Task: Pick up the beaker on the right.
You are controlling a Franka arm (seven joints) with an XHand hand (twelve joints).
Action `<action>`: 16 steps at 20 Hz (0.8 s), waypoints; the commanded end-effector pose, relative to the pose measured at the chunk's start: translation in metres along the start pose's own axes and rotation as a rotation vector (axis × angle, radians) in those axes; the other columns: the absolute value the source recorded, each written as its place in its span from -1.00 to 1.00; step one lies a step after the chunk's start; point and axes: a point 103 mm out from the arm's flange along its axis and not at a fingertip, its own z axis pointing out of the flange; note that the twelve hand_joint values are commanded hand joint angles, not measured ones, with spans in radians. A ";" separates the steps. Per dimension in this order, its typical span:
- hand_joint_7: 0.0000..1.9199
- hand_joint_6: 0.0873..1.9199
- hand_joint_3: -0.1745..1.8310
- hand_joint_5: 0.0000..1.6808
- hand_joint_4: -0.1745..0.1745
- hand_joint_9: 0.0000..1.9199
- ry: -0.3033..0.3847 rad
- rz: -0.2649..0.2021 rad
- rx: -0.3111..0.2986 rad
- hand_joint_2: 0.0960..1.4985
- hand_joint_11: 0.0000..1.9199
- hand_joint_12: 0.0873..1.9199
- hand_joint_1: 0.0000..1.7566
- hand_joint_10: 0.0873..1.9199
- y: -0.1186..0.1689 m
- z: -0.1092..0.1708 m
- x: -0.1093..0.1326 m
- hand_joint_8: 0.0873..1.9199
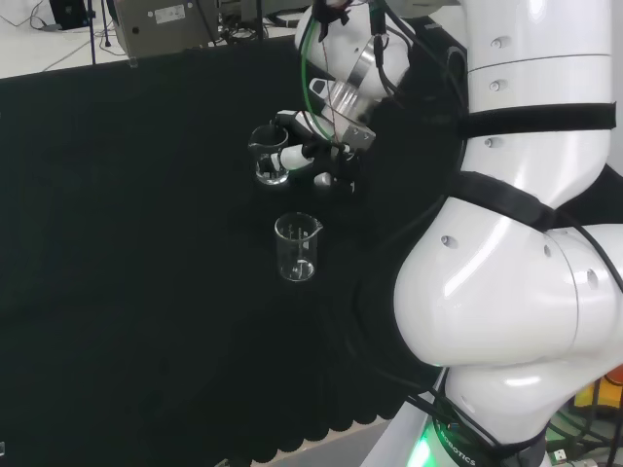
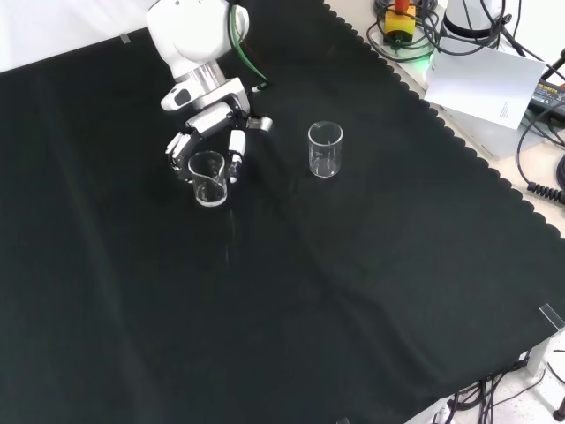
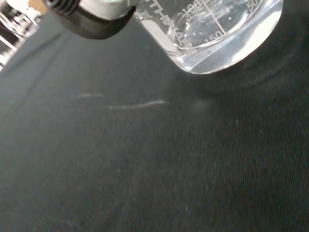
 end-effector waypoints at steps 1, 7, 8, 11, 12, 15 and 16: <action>-0.38 0.73 -1.00 -0.26 -0.27 -0.21 -0.112 0.087 0.023 0.16 -0.67 0.36 0.04 -0.26 -0.004 -0.007 -0.003 0.18; -0.43 0.74 -1.00 -0.29 -0.29 -0.21 -0.117 0.148 0.013 0.16 -0.65 0.36 0.01 -0.24 -0.005 -0.009 -0.008 0.17; -0.44 0.74 -1.00 -0.29 -0.29 -0.21 -0.109 0.145 0.018 0.16 -0.65 0.36 0.01 -0.24 -0.006 -0.009 -0.009 0.17; -0.50 0.65 -1.00 -0.32 -0.31 -0.26 -0.084 0.141 0.029 0.16 -0.65 0.36 0.00 -0.22 -0.006 -0.006 -0.008 0.12; -0.53 0.59 -1.00 -0.35 -0.33 -0.29 -0.076 0.141 0.034 0.15 -0.65 0.36 0.00 -0.21 -0.006 -0.005 -0.010 0.10; -0.67 0.27 -1.00 -0.56 -0.43 -0.41 -0.049 0.116 0.025 0.14 -0.67 0.37 0.00 -0.22 -0.007 -0.005 -0.011 -0.01; -0.71 0.15 -1.00 -0.62 -0.46 -0.44 -0.032 0.093 0.019 0.13 -0.68 0.37 -0.01 -0.23 -0.007 -0.006 -0.012 -0.05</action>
